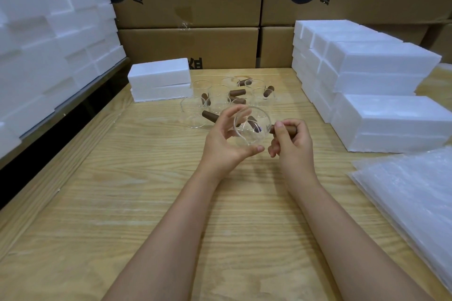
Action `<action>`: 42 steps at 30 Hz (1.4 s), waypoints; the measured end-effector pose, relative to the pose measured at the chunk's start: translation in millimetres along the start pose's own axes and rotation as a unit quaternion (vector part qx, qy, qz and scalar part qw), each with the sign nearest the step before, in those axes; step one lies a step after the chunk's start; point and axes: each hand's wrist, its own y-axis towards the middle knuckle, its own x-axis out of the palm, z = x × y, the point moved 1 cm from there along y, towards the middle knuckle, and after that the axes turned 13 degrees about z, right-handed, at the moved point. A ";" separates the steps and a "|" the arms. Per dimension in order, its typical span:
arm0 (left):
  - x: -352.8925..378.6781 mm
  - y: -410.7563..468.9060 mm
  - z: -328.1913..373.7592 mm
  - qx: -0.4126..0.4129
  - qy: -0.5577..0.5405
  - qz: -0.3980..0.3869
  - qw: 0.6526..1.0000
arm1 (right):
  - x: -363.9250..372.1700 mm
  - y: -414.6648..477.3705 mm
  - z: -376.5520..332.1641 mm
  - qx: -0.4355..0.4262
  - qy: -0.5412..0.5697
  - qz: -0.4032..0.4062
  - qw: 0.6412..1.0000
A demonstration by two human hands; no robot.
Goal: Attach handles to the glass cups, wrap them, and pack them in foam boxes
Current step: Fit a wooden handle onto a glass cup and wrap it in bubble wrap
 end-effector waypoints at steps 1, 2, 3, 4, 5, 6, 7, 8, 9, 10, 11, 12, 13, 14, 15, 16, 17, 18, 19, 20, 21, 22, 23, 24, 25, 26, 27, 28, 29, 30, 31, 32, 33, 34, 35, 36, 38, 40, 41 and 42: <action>0.2 -0.2 0.3 0.008 0.013 0.003 1.000 | 0.8 0.9 1.5 0.022 0.011 0.006 1.000; 0.2 -0.5 0.5 0.017 0.025 0.007 1.000 | 1.3 1.6 3.0 0.041 0.018 0.010 0.999; 0.3 -0.8 0.6 0.026 0.038 0.011 0.999 | 1.4 2.4 4.5 0.055 0.020 0.012 0.998; 0.6 -1.1 0.6 0.036 0.050 0.014 0.998 | 1.2 3.1 5.6 0.064 0.022 0.011 0.998; 0.8 -1.5 0.6 0.046 0.061 0.016 0.997 | 0.8 3.7 6.6 0.069 0.026 0.009 0.997; 1.2 -1.8 0.7 0.055 0.069 0.017 0.996 | 0.6 4.2 7.2 0.073 0.035 0.006 0.997; 1.6 -2.1 0.8 0.063 0.074 0.016 0.995 | 0.5 4.6 7.6 0.076 0.046 0.003 0.996; 2.0 -2.2 0.8 0.069 0.076 0.014 0.995 | 0.6 4.8 7.8 0.081 0.057 0.001 0.995; 2.6 -2.3 0.5 0.074 0.077 0.012 0.994 | 0.7 4.7 7.9 0.088 0.068 0.000 0.994; 3.0 -2.6 0.0 0.076 0.078 0.010 0.994 | 1.0 4.5 7.9 0.094 0.076 -0.001 0.993; 3.3 -2.8 -0.5 0.077 0.078 0.011 0.994 | 1.6 4.2 7.9 0.096 0.079 -0.002 0.992; 3.5 -3.1 -1.3 0.076 0.076 0.013 0.994 | 2.0 3.7 7.8 0.094 0.079 -0.005 0.992; 3.7 -3.2 -2.1 0.075 0.072 0.016 0.994 | 2.4 3.3 7.6 0.087 0.078 -0.008 0.993; 3.8 -3.4 -3.0 0.075 0.068 0.018 0.995 | 2.7 2.9 7.2 0.077 0.076 -0.013 0.994; 3.6 -3.3 -3.9 0.074 0.065 0.019 0.995 | 2.9 2.6 6.8 0.066 0.074 -0.020 0.995; 3.3 -3.0 -4.7 0.074 0.063 0.019 0.995 | 2.9 2.3 6.3 0.054 0.070 -0.026 0.996; 2.7 -2.6 -5.6 0.072 0.063 0.018 0.995 | 2.8 2.2 5.6 0.043 0.066 -0.033 0.996; 1.8 -2.0 -6.9 0.069 0.063 0.017 0.995 | 2.2 2.2 4.9 0.031 0.059 -0.041 0.997; 1.1 -1.6 -8.2 0.062 0.065 0.016 0.996 | 1.8 2.1 4.2 0.019 0.050 -0.050 0.997; 0.2 -1.5 -9.3 0.052 0.066 0.017 0.996 | 1.4 2.0 3.7 0.008 0.040 -0.058 0.998; -0.4 -1.3 -10.1 0.037 0.065 0.019 0.997 | 1.1 2.0 3.3 -0.003 0.029 -0.065 0.997; -0.8 -1.3 -11.0 0.022 0.062 0.022 0.998 | 0.8 2.0 2.8 -0.013 0.019 -0.071 0.997; -1.1 -1.2 -11.9 0.009 0.057 0.025 0.998 | 0.7 2.1 2.5 -0.021 0.011 -0.077 0.997; -1.4 -0.9 -12.7 0.000 0.050 0.026 0.998 | 0.4 2.1 2.2 -0.027 0.005 -0.081 0.996; -1.5 -0.9 -13.1 -0.006 0.043 0.028 0.999 | 0.2 2.5 2.0 -0.029 0.001 -0.083 0.996; -1.7 -0.9 -12.8 -0.009 0.040 0.029 0.999 | -0.2 2.8 1.6 -0.028 -0.001 -0.083 0.996; -1.7 -1.2 -12.0 -0.009 0.041 0.030 0.999 | -0.6 3.3 1.2 -0.025 -0.002 -0.081 0.996; -1.8 -1.6 -11.1 -0.006 0.045 0.031 0.999 | -0.9 3.8 0.9 -0.019 -0.002 -0.078 0.997; -1.8 -2.1 -10.0 -0.001 0.050 0.033 0.998 | -0.9 4.0 0.5 -0.009 -0.001 -0.074 0.997; -2.2 -2.8 -8.7 0.004 0.058 0.035 0.998 | -1.0 4.3 0.3 0.006 0.005 -0.068 0.998; -2.4 -3.5 -7.3 0.011 0.067 0.036 0.997 | -1.0 4.6 0.1 0.024 0.013 -0.062 0.998; -2.6 -4.3 -6.2 0.018 0.076 0.034 0.996 | -1.1 4.7 0.0 0.042 0.022 -0.055 0.997; -2.7 -5.0 -5.2 0.025 0.084 0.032 0.996 | -1.1 4.6 -0.1 0.058 0.030 -0.049 0.997; -2.9 -5.6 -4.5 0.032 0.093 0.030 0.995 | -1.0 4.3 -0.2 0.072 0.039 -0.044 0.996; -3.2 -6.2 -3.9 0.041 0.103 0.030 0.993 | -0.6 3.9 -0.3 0.086 0.049 -0.042 0.994; -3.5 -6.5 -3.2 0.052 0.113 0.031 0.992 | -0.2 3.3 -0.4 0.100 0.061 -0.040 0.992; -3.7 -6.7 -1.8 0.079 0.135 0.033 0.987 | -0.2 2.9 -0.1 0.127 0.082 -0.035 0.988; -3.7 -7.1 -1.3 0.109 0.159 0.031 0.981 | -0.8 2.9 0.4 0.148 0.094 -0.034 0.984; -3.8 -7.4 -1.3 0.122 0.168 0.029 0.978 | -1.0 3.0 0.7 0.154 0.096 -0.035 0.983; -3.8 -7.7 -2.5 0.132 0.174 0.027 0.976 | -1.1 2.9 0.8 0.157 0.096 -0.037 0.982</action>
